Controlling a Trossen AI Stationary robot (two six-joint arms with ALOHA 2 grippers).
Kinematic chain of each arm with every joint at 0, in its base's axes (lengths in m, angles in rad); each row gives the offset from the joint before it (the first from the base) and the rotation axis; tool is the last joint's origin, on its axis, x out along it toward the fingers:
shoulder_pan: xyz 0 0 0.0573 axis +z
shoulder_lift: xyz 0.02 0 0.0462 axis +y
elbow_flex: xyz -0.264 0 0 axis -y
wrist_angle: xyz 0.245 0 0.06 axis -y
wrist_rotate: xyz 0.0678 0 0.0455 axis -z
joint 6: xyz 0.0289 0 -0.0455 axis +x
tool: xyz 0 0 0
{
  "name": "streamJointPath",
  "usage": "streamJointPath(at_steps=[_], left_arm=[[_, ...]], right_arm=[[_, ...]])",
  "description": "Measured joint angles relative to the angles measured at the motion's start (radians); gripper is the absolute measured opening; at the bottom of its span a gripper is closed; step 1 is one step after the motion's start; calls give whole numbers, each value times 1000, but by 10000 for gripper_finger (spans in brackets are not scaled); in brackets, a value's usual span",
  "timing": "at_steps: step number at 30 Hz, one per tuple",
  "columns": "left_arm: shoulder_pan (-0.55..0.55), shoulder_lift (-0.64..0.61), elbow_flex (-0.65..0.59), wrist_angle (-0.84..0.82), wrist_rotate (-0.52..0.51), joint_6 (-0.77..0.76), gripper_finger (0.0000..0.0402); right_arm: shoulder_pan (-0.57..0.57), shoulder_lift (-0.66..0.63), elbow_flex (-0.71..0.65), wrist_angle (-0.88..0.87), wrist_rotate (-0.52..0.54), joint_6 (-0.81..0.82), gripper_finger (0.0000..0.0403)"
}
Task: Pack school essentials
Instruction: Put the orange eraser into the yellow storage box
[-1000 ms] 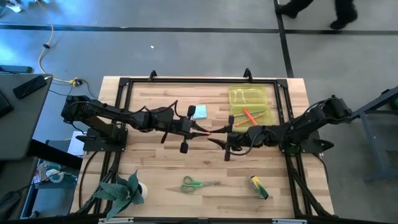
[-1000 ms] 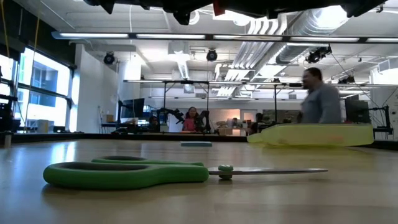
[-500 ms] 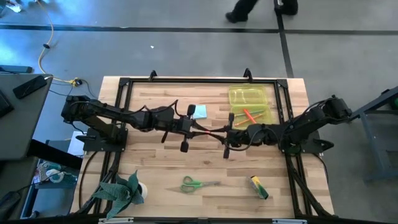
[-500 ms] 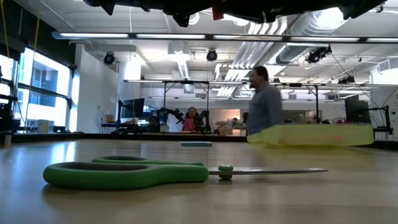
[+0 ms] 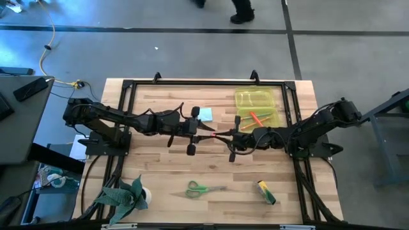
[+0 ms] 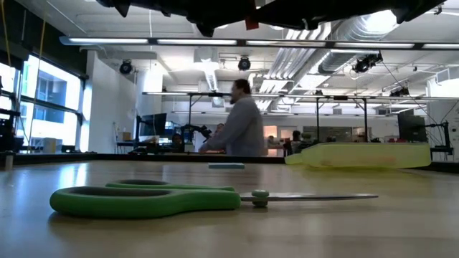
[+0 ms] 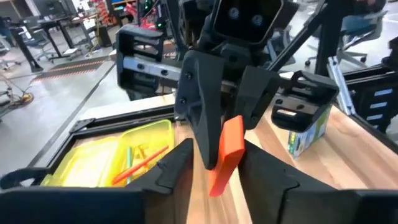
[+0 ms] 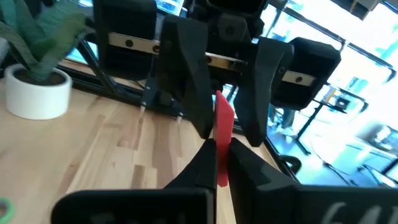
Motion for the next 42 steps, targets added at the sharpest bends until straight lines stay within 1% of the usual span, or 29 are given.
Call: streamJointPath(at_steps=[2,8,13,18,21,25,28,32,34,36,42], left_arm=[[0,0,0,-5,-25,0,131],[0,0,0,-16,-145,0,180],[0,-2,0,-58,-183,0,208],[0,-8,0,-105,-183,0,213],[0,-8,0,-132,-183,0,214],[0,-8,0,-202,-183,0,214],[0,-8,0,-258,-183,0,214],[0,-8,0,-313,-183,-1,214],[0,-8,0,-339,-184,-2,214],[0,-8,0,-359,-194,-4,214],[0,-8,0,-369,-206,-20,214]], right_arm=[[0,0,0,-13,27,2,4],[0,-2,0,-48,88,0,5],[0,-28,0,-120,174,16,6],[0,-44,0,-159,245,29,6],[0,-62,0,-210,319,57,6],[-23,-106,0,-354,443,141,6],[-70,-151,0,-489,464,259,6],[-171,-187,0,-682,429,437,7],[-237,-188,0,-757,378,506,7],[-307,-186,0,-822,294,554,7],[-501,-183,0,-944,-23,680,7]])
